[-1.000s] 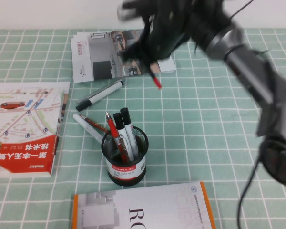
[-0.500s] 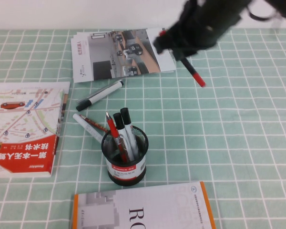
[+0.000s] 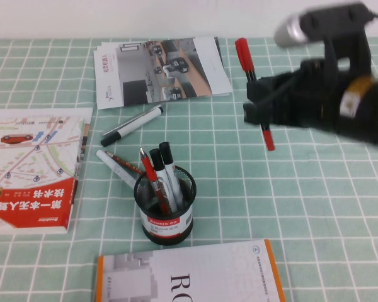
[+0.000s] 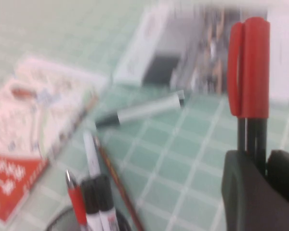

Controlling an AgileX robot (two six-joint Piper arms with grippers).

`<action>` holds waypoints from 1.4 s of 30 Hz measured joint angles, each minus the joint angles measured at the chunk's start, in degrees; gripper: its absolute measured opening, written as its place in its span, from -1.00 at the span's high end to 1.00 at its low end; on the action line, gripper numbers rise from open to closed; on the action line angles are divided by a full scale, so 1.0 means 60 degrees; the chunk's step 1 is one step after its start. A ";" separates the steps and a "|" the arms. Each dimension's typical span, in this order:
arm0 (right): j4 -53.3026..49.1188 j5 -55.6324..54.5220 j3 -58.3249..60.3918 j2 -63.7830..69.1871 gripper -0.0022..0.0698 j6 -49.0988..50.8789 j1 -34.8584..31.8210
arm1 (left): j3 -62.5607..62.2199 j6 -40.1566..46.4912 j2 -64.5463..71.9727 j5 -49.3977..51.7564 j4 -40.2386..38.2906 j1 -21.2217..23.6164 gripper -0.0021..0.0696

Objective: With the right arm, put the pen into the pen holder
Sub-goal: Place the pen onto the pen holder

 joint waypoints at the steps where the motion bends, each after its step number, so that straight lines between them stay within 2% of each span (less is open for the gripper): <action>1: -0.0098 -0.0823 0.0468 -0.0105 0.79 -0.0004 0.0093 | 0.0000 0.0000 0.0000 0.0000 0.0000 0.0000 0.95; 12: -0.1821 -0.9505 0.3330 0.0591 0.79 -0.0004 0.1134 | 0.0000 0.0000 0.0000 0.0000 0.0000 0.0000 0.95; 17: -0.2535 -1.1875 0.3499 0.1636 0.79 0.0385 0.1137 | 0.0000 0.0000 0.0000 0.0000 0.0000 0.0000 0.95; 27: -0.3592 -1.2528 0.3506 0.3027 0.79 0.0958 0.1174 | 0.0000 0.0000 0.0000 0.0000 0.0000 0.0000 0.95; 42: -0.3841 -1.2488 0.2643 0.4492 0.79 0.0965 0.1788 | 0.0000 0.0000 0.0000 0.0000 0.0000 0.0000 0.95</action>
